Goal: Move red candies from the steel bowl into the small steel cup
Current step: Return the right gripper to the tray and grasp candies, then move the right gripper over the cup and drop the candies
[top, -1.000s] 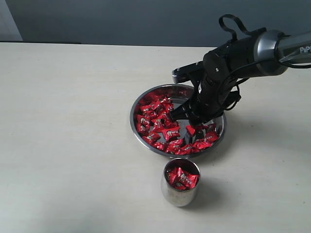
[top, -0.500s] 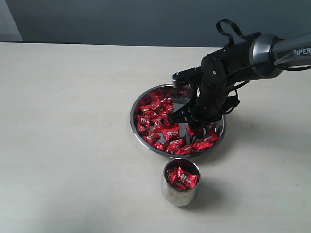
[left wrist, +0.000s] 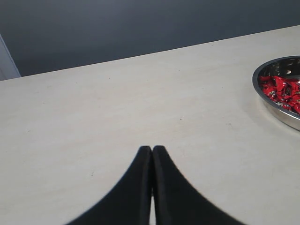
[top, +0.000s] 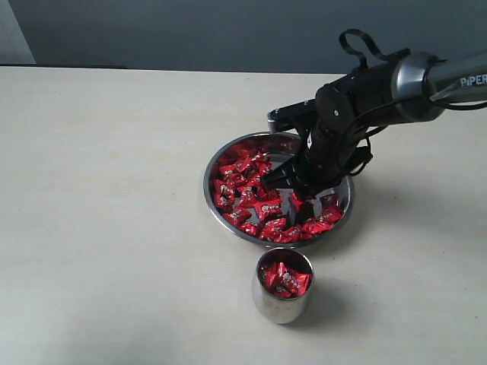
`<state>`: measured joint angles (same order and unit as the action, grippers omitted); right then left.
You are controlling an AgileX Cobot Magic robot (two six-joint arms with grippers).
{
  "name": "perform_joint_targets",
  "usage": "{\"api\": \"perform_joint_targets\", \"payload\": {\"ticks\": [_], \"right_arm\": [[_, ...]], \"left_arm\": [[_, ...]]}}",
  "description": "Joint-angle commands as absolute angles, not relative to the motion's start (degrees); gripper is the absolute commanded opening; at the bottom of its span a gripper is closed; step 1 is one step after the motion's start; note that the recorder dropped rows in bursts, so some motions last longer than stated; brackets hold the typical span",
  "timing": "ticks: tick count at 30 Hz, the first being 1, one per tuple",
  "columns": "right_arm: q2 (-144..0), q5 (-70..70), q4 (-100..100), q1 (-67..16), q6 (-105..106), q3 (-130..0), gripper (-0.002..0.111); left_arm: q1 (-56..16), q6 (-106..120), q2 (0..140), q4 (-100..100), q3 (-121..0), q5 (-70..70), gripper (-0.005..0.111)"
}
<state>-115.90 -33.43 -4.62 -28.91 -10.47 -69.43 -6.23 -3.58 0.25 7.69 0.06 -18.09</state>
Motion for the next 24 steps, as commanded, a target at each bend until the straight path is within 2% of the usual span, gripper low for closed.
{"api": "perform_joint_targets", "payload": {"ticks": [1, 14, 24], "right_arm": [[-112.44, -31.52, -4.43, -28.66, -10.3, -69.72, -0.001], [-101.79, -36.22, 0.85, -29.43, -7.53, -69.72, -0.001], [-92.29, -38.45, 0.97, -39.46, -7.27, -63.6, -0.001]], "left_arm": [[-6.53, -3.91, 0.0, 7.55, 0.0, -17.79, 0.0], [-6.53, -3.91, 0.0, 7.55, 0.0, -17.79, 0.0], [-6.53, -3.91, 0.0, 7.55, 0.0, -17.79, 0.0]]}}
